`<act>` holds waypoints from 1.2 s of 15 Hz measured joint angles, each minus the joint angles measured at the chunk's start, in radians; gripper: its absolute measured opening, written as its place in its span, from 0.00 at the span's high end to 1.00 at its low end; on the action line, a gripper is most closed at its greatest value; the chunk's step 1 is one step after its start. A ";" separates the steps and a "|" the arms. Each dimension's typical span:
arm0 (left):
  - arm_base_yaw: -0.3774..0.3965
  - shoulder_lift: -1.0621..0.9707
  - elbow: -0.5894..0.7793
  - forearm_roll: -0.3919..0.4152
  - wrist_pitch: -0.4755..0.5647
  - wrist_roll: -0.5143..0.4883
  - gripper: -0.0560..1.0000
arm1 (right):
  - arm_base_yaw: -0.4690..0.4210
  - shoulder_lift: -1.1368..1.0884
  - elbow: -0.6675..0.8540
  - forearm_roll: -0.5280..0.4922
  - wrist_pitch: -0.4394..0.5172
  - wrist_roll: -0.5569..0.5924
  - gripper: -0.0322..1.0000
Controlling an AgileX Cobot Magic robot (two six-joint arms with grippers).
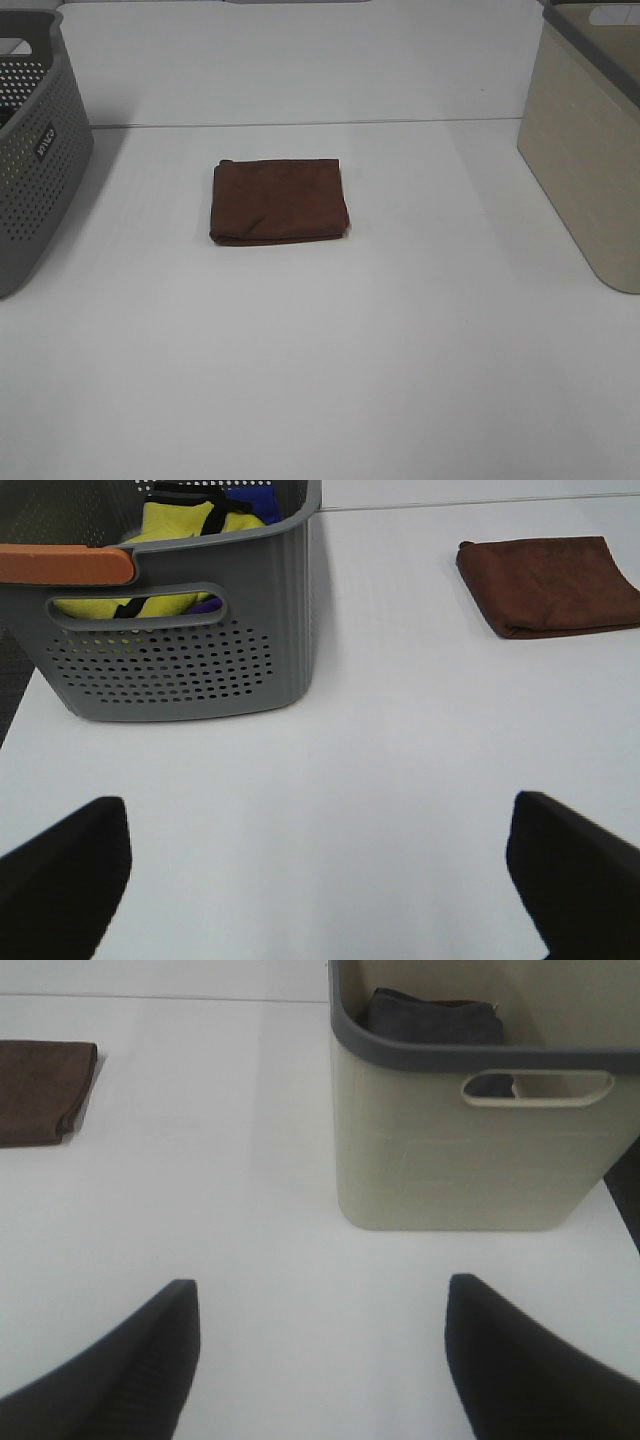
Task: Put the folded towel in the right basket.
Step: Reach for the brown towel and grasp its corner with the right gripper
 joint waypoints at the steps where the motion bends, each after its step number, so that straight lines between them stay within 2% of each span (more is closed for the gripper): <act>1: 0.000 0.000 0.000 0.000 0.000 0.000 0.03 | 0.000 0.085 -0.032 0.001 -0.040 0.000 0.33; 3: 0.000 0.000 0.000 0.000 0.000 0.000 0.03 | 0.000 0.258 -0.114 0.002 -0.098 0.000 0.33; 9: 0.000 0.000 0.000 0.000 0.000 0.000 0.03 | 0.000 0.763 -0.456 0.025 -0.107 -0.002 0.33; 12: 0.000 0.000 0.000 0.000 0.000 0.000 0.03 | 0.000 1.031 -0.695 0.081 -0.023 -0.049 0.33; 14: 0.000 0.000 0.000 0.000 0.000 0.000 0.03 | 0.000 1.194 -0.850 0.170 0.066 -0.115 0.33; 16: 0.000 0.000 0.000 0.000 0.000 0.000 0.03 | 0.011 1.295 -0.941 0.234 0.105 -0.148 0.33; 17: 0.000 0.000 0.000 0.000 0.000 0.000 0.03 | 0.079 1.405 -1.044 0.245 0.111 -0.172 0.33; 18: 0.000 0.000 0.000 0.000 0.000 0.000 0.03 | 0.122 1.453 -1.085 0.253 0.111 -0.175 0.33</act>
